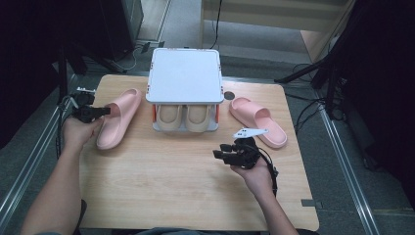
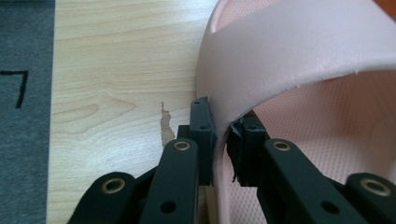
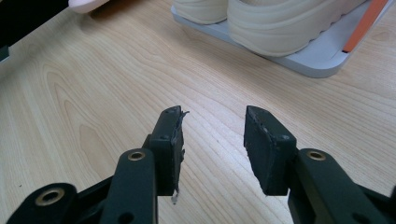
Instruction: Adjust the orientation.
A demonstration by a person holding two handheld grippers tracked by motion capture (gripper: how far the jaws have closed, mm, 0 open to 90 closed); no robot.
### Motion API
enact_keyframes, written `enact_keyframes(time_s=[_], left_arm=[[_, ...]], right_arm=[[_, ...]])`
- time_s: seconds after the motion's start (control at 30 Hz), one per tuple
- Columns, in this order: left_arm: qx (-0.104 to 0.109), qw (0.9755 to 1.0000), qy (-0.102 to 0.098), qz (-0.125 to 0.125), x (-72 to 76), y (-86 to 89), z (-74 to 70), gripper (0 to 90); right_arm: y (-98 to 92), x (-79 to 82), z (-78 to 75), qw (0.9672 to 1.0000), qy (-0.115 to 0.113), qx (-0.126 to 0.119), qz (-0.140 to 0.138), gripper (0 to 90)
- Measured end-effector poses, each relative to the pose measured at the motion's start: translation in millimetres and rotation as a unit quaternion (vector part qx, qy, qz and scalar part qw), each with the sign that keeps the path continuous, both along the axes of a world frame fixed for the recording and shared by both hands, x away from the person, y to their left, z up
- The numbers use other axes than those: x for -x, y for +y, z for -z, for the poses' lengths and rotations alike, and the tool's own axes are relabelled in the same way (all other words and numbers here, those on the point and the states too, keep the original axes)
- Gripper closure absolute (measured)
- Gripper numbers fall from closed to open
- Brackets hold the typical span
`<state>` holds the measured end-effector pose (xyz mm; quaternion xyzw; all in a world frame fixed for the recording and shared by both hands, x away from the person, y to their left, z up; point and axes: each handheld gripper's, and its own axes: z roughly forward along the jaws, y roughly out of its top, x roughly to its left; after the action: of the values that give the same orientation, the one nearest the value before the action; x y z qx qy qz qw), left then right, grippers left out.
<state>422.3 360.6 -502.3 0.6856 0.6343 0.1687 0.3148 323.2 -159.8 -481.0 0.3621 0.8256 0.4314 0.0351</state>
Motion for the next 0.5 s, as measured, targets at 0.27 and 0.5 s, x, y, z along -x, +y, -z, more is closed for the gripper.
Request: enact_keyframes(time_s=[0.27, 0.5], left_arm=[[0.011, 0.9998, 0.008, -0.011, 1.1, 3.0, -3.1, 80.8], [0.023, 0.9996, 0.011, -0.010, 3.5, 4.5, -8.9, 81.0]], right_arm=[[0.9, 0.0, 0.1, 1.0000, 0.001, -0.001, -0.001, 57.7], [1.7, -1.4, -0.2, 1.0000, -0.002, -0.001, -0.003, 57.7]])
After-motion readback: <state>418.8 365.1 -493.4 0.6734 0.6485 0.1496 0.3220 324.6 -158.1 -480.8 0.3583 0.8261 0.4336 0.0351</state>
